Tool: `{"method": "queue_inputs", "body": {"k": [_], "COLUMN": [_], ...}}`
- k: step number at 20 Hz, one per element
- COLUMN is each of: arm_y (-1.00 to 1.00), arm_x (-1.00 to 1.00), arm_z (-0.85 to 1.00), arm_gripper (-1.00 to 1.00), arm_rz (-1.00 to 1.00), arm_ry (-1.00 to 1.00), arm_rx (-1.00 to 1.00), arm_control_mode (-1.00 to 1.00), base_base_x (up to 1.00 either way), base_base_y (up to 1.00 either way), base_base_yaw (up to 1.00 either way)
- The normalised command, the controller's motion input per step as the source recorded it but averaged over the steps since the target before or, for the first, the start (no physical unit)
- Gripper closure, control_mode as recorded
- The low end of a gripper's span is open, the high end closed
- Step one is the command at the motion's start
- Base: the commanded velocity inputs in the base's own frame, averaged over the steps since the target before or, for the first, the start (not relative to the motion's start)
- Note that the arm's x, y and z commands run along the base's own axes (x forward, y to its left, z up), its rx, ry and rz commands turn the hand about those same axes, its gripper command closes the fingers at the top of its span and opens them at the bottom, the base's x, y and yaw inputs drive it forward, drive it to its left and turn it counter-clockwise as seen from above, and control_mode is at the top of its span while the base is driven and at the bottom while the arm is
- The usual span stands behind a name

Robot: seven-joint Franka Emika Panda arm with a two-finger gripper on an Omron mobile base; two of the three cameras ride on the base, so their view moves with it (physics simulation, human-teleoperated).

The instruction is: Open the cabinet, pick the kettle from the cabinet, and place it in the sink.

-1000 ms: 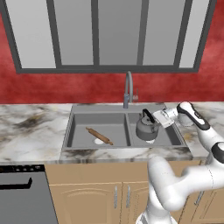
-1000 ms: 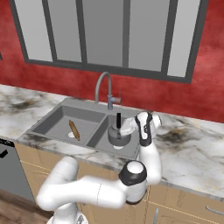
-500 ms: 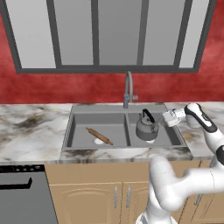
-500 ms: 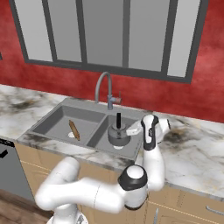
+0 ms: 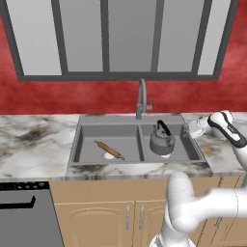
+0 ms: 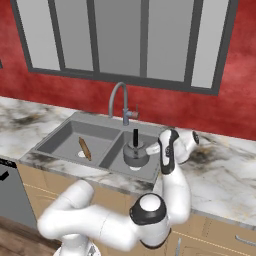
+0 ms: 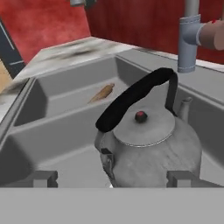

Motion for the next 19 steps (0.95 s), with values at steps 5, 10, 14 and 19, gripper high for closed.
{"method": "queue_inputs", "body": {"k": [5, 10, 14, 19], "arm_y": [-0.08, 0.00, -0.04, 0.00], "arm_x": [-0.34, -0.28, -0.24, -0.19], "arm_z": [0.43, 0.42, 0.37, 0.40], "arm_gripper": [-1.00, -1.00, -1.00, -1.00], "arm_rz": [-0.03, -0.15, -0.22, -0.25], "arm_ry": [0.04, 0.22, 0.26, 0.23], "arm_rx": [-0.15, -0.10, -0.04, 0.00], "arm_control_mode": [-1.00, -1.00, -1.00, -1.00], "base_base_x": [0.00, 0.00, 0.00, 0.00], "base_base_y": [0.00, 0.00, 0.00, 0.00], "base_base_yaw": [0.00, 0.00, 0.00, 0.00]}}
